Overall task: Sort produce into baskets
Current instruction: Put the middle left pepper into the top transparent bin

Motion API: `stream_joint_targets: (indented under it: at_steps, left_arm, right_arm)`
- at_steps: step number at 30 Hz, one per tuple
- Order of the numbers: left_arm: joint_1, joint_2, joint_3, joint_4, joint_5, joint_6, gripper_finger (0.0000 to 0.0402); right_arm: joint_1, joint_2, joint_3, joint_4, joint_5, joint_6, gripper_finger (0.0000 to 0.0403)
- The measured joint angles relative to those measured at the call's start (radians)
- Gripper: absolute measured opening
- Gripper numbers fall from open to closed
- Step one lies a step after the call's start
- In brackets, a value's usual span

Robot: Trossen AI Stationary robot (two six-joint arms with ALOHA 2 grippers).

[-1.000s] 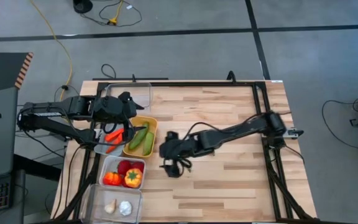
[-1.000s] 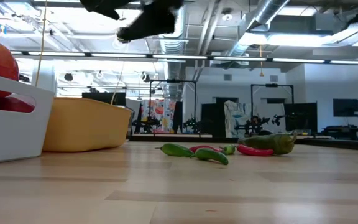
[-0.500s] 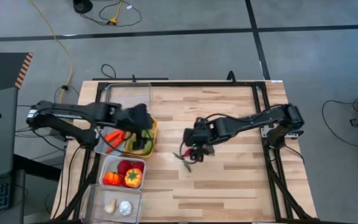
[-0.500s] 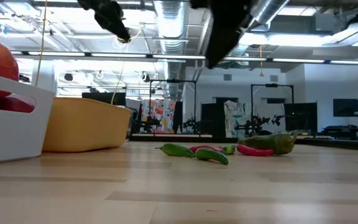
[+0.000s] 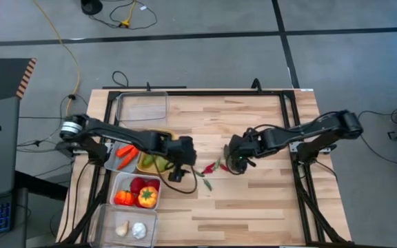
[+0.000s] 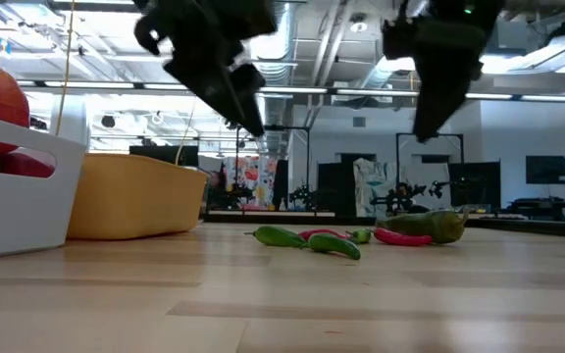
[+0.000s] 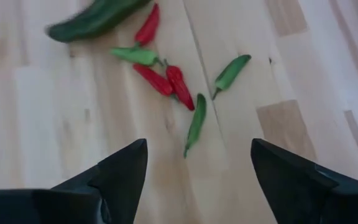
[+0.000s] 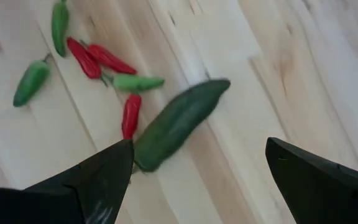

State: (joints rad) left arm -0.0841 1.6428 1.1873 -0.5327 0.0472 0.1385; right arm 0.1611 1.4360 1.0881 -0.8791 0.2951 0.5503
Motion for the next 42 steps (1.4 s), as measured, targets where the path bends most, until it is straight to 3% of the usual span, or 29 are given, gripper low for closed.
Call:
stream_joint_targets:
  at_steps: [11,25,42]
  left_arm:
    - [0.000,0.176,0.000,0.114,0.029,-0.011,0.0267]
    - [-0.001,0.279,0.000,0.174,0.022,-0.019,0.0266]
    - [0.000,0.325,0.004,0.200,0.015,-0.027,0.0182]
  right_arm:
    - [0.002,0.076,-0.060,0.008,-0.005,0.036,0.0388]
    - [0.001,0.195,-0.060,0.033,-0.009,0.033,0.0388]
    - [0.002,0.202,-0.059,0.052,-0.011,0.034,0.0388]
